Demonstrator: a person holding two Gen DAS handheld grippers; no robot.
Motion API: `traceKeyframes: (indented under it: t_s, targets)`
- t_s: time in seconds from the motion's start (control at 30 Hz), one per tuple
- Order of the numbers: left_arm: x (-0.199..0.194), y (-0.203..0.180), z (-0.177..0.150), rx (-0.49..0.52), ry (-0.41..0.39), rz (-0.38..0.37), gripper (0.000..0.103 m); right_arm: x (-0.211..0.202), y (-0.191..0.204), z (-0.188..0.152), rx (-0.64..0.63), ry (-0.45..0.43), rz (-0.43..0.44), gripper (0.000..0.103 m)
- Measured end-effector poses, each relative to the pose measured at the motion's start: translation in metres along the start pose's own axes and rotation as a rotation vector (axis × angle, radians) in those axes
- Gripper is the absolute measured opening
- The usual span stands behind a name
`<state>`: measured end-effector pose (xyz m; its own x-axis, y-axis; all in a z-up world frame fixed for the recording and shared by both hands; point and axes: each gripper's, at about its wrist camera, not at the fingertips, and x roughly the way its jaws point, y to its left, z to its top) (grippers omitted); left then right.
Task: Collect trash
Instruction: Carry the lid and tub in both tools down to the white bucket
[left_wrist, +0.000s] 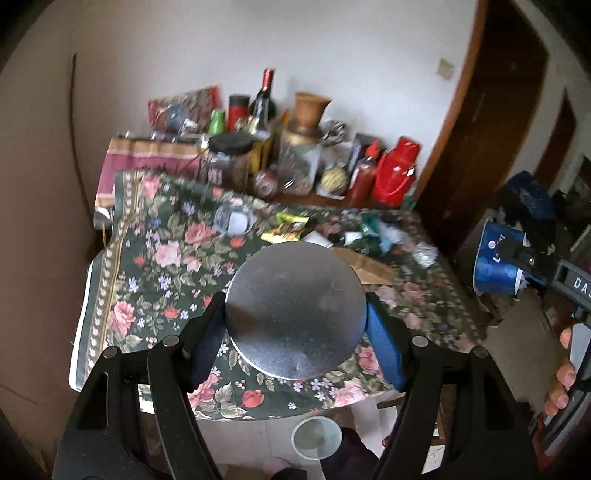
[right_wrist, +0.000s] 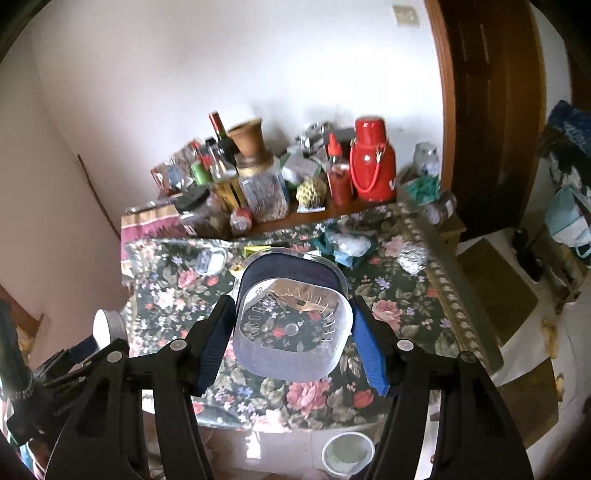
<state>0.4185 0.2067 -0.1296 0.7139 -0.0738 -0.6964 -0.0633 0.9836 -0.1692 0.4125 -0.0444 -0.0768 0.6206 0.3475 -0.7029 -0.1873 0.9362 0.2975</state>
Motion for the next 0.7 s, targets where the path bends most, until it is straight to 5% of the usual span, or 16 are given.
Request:
traceKeyframes:
  t_s: [0.4, 0.7]
  targets:
    - [-0.079, -0.045, -0.021, 0.027, -0.104, -0.035, 0.071, -0.079, 0.0, -0.023, -0.047, -0.091, 0.022, 0.058]
    - [-0.13, -0.11, -0.07, -0.023, -0.133, -0.015, 0.071, -0.13, -0.034, -0.054, -0.112, -0.078, 0.098, 0.058]
